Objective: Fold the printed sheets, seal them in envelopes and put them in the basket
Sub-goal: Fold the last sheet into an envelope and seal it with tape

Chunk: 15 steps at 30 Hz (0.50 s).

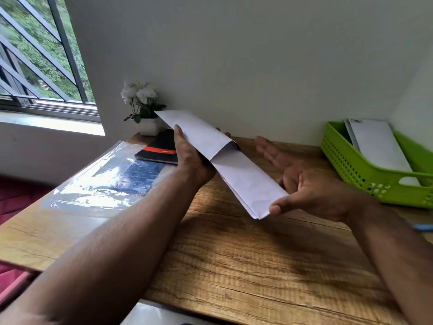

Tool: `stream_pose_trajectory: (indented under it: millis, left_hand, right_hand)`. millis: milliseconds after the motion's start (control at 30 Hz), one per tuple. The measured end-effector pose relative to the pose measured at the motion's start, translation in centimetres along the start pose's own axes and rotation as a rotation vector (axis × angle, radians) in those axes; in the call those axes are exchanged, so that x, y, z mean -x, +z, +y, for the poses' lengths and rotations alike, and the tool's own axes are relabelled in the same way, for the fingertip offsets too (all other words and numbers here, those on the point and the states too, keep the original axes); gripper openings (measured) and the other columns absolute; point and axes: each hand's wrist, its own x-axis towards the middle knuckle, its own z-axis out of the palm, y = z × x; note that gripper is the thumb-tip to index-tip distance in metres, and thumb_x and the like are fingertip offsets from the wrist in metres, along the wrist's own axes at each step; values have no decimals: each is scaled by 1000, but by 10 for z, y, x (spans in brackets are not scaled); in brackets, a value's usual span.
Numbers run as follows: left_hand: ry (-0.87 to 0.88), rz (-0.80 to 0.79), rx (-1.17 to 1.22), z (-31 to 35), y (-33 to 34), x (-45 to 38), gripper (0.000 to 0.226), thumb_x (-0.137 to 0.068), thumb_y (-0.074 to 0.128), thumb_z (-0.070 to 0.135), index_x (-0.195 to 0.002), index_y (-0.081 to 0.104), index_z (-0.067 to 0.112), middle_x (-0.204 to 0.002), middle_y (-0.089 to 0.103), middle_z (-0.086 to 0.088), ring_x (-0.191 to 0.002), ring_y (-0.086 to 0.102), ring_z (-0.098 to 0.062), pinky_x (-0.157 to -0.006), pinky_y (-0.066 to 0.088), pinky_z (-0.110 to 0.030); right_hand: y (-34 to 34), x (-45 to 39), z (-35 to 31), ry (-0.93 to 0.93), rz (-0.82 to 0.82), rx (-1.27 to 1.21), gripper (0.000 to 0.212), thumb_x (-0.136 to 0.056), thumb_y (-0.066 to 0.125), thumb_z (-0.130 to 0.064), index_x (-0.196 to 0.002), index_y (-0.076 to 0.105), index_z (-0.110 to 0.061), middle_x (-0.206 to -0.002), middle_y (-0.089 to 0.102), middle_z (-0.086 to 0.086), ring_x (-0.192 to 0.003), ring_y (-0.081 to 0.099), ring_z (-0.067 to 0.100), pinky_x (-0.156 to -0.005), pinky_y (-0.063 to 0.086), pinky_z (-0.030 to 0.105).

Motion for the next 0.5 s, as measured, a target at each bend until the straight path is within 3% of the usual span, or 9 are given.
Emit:
stream_pose_trajectory:
  millis: [67, 133, 167, 233, 267, 333, 400, 500]
  left_hand:
    - [-12, 0, -17, -2, 2, 4, 86, -85, 30, 77, -129, 55, 6, -103, 61, -16, -82, 68, -34, -90, 51, -46]
    - [-37, 0, -46, -8, 6, 9, 80, -86, 31, 75, -121, 57, 8, -99, 62, -16, -82, 66, -33, -91, 49, -44]
    - [-57, 10, -73, -12, 8, 12, 78, -86, 32, 75, -119, 58, 9, -101, 63, -16, -85, 65, -32, -93, 48, -44]
    - [-120, 22, -150, -23, 12, 19, 78, -86, 35, 75, -118, 60, 9, -104, 65, -18, -90, 64, -33, -91, 48, -44]
    - [-167, 8, -186, -29, 15, 24, 79, -85, 36, 75, -119, 61, 8, -107, 66, -18, -93, 64, -33, -89, 50, -44]
    - [-262, -54, -249, -42, 20, 29, 79, -85, 38, 75, -123, 60, 9, -117, 66, -19, -102, 64, -35, -87, 52, -46]
    - [-318, -106, -324, -52, 25, 30, 70, -90, 36, 69, -123, 61, 12, -114, 68, -17, -98, 66, -33, -83, 53, -45]
    - [-372, -135, -493, -62, 29, 30, 55, -98, 40, 51, -127, 58, 8, -108, 69, -16, -93, 67, -30, -82, 55, -41]
  right_hand:
    - [7, -3, 3, -72, 118, 1, 102, -65, 79, 0, -143, 27, -40, -132, 50, -24, -56, 56, -14, -61, 48, 4]
    - [13, -8, 13, -110, 269, 37, 93, -66, 81, -7, -139, 34, -39, -89, 61, -35, -50, 53, -9, -54, 42, 3]
    - [17, -12, 18, -150, 343, 130, 90, -66, 82, -17, -140, 36, -39, -80, 59, -32, -53, 52, -6, -54, 39, 3]
    - [19, -19, 29, -233, 486, 401, 88, -65, 82, -34, -142, 38, -34, -103, 51, -25, -69, 49, -8, -60, 38, 4]
    - [17, -22, 35, -256, 553, 501, 86, -66, 81, -34, -142, 39, -30, -113, 48, -18, -76, 47, -10, -65, 38, 3]
    - [10, -24, 43, -288, 648, 682, 81, -66, 84, -24, -138, 46, -22, -121, 47, -6, -92, 48, -5, -80, 44, 11]
    - [4, -24, 47, -287, 700, 893, 72, -62, 84, -10, -128, 57, -17, -124, 53, 5, -105, 54, 20, -88, 51, 36]
    - [-2, -23, 47, -190, 702, 1021, 61, -61, 70, 7, -118, 65, -13, -117, 61, 9, -104, 57, 31, -87, 50, 41]
